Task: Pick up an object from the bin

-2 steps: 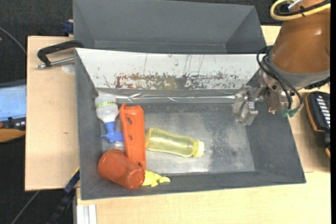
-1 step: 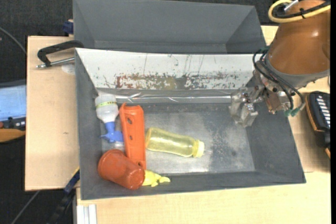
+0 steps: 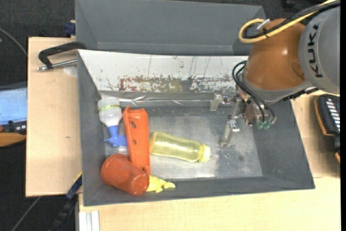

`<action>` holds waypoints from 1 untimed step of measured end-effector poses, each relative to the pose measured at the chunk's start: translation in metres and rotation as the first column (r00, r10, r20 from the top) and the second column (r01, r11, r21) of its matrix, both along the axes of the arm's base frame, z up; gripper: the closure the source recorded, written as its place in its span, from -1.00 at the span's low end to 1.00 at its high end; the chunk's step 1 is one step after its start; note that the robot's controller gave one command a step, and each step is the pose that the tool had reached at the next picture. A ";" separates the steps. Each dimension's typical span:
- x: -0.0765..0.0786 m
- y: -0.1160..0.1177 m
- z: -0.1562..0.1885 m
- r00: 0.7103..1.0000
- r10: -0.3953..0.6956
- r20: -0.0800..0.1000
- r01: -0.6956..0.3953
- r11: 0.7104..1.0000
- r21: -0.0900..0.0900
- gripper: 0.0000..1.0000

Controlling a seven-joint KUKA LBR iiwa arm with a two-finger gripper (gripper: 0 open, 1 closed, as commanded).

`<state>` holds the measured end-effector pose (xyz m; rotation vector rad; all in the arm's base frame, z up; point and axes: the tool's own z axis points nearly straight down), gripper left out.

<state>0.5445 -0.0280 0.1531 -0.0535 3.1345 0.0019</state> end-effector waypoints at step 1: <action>0.002 0.005 -0.010 1.000 -0.010 -0.001 0.010 1.000 0.000 -1.00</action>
Offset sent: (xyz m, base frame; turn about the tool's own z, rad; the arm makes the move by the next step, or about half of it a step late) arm 0.0000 0.0000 0.0000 0.0000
